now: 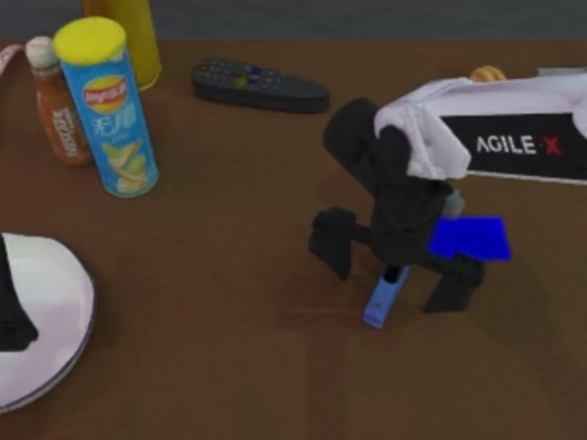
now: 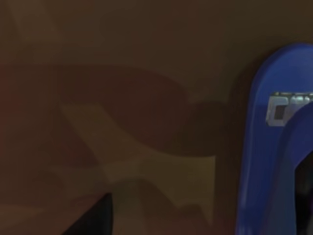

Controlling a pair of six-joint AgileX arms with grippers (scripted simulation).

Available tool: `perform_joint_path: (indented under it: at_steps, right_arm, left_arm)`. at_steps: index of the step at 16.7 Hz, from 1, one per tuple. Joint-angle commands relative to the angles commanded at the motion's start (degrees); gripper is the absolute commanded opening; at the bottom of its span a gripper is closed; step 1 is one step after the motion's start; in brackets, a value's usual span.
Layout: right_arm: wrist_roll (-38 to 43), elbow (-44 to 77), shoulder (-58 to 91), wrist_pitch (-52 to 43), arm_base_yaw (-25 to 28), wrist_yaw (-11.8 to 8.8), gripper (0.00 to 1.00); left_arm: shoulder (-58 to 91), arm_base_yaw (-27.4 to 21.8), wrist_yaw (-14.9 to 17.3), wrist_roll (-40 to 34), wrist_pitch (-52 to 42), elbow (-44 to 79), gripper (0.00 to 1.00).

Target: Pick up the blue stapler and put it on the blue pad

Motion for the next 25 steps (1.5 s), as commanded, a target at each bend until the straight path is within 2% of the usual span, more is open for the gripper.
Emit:
perform_joint_path:
  at_steps: [1,14,25]
  right_arm:
    - [0.0,0.0,0.0,0.0,0.0,0.0,1.0]
    - [0.0,0.0,0.0,0.0,0.0,0.0,0.02]
    - [0.0,0.9,-0.3,-1.1,0.0,0.1,0.0]
  left_arm:
    - [0.0,0.0,0.0,0.0,0.0,0.0,1.0]
    - [0.0,0.0,0.0,0.0,0.0,0.0,1.0]
    - [0.0,0.0,0.0,0.0,0.0,0.0,1.0]
